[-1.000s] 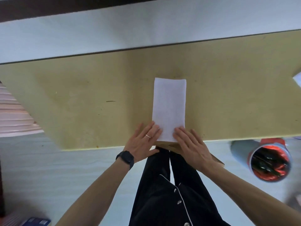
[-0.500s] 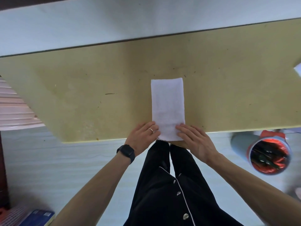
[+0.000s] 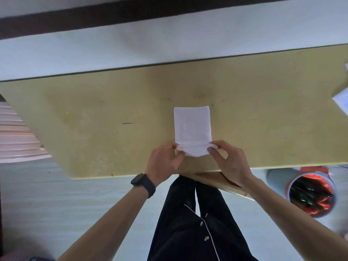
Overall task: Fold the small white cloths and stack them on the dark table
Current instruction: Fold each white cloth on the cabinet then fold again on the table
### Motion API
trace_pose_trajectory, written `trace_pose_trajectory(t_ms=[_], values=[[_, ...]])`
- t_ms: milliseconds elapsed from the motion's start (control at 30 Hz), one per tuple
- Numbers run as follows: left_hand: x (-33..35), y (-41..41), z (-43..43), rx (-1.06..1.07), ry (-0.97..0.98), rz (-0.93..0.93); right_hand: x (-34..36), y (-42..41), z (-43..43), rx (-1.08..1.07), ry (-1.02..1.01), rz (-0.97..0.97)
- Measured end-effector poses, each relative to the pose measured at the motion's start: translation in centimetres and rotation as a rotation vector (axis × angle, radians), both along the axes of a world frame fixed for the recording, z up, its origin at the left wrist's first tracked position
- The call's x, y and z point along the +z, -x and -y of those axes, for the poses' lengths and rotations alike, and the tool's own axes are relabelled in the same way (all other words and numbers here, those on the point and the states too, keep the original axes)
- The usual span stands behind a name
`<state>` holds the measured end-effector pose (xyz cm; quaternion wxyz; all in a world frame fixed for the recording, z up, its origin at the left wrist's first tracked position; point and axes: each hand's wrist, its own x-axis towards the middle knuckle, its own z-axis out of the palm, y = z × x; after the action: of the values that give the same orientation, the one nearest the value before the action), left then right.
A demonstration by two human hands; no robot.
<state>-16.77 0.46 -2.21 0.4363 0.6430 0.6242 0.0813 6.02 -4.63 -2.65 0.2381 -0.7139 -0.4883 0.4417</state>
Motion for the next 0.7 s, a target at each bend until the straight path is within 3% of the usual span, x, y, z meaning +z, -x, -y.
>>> trace_pose_trajectory(t_ms=[100, 200, 700], values=[[0.0, -1.0, -3.4, 0.255, 0.174, 0.188, 0.2, 0.4, -4.1, -0.206, 0.073, -0.121], [-1.0, -1.9, -6.5, 0.369, 0.278, 0.258, -0.7, 0.9, -7.4, -0.281, 0.136, -0.128], [-4.0, -4.2, -10.0, 0.373, 0.224, -0.005, -4.0, 2.0, -10.9, -0.329, 0.23, 0.18]])
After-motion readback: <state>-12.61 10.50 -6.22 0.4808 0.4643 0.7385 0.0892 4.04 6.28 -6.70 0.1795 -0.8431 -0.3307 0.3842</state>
